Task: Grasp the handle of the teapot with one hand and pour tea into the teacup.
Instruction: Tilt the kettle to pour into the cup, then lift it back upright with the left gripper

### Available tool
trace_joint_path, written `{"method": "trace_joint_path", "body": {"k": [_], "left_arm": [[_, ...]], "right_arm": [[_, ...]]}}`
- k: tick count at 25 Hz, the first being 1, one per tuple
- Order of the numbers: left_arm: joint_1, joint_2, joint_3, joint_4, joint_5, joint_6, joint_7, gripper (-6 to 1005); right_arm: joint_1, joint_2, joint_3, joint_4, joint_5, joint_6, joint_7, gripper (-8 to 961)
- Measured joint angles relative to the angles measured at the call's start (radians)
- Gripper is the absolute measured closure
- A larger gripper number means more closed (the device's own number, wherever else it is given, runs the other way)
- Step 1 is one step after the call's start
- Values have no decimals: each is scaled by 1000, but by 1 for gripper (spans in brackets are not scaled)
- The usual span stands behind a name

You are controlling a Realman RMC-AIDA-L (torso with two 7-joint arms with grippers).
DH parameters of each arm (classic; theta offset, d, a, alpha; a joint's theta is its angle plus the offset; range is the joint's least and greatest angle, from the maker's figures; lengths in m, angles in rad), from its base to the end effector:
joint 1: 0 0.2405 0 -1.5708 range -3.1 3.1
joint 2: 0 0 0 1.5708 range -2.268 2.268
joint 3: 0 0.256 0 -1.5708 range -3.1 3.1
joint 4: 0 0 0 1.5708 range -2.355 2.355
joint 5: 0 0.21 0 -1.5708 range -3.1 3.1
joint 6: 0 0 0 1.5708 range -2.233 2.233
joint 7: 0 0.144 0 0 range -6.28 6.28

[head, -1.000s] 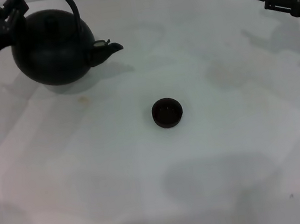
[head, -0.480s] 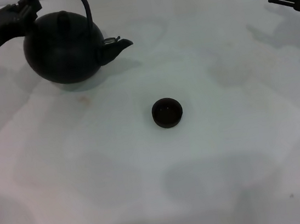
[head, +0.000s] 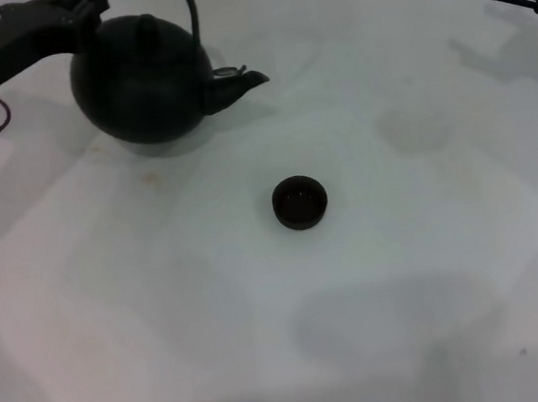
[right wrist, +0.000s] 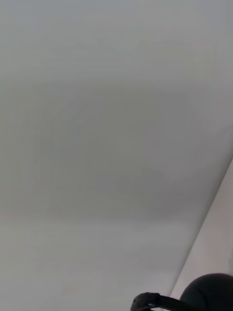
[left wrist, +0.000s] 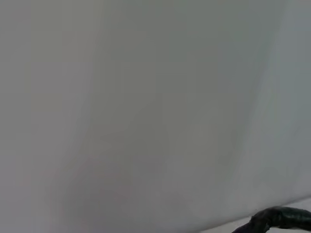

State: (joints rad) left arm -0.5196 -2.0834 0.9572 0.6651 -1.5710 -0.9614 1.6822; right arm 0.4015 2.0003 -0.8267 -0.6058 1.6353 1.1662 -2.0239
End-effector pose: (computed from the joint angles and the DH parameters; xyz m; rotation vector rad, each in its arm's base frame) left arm -0.2638 0.3992 0.0085 -2.2065 -0.7952 -0.6823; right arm 0.3170 0.3588 0.0541 -2.1827 0.5321 0.6364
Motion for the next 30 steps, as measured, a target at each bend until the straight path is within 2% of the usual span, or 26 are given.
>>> {"method": "trace_joint_path", "body": {"k": [5,8,14,17,24,30], "left_arm": [[66,2,193,146,-21,88,-83,802],[103,4,264,220,-22,123,-123,802],[179,6,323,351,-7,130,-186,803],[226,7,336,457,64,130,-264,803],[262,9,375,567,200,124,-401,803],[254,10,407,620,320,116,-531,804]], "right_arm": [[-7,0,31,0,0,1,-8,121],[-9,0,65,0,2,5,-8,121],[-9,0,179,0,3,4,2,122],[-8,-5,254,0,3,1,15,123],[-6,-11,395,-14,3,0,53,123],[-4,-13,422,-8,31,-18,62,124]]}}
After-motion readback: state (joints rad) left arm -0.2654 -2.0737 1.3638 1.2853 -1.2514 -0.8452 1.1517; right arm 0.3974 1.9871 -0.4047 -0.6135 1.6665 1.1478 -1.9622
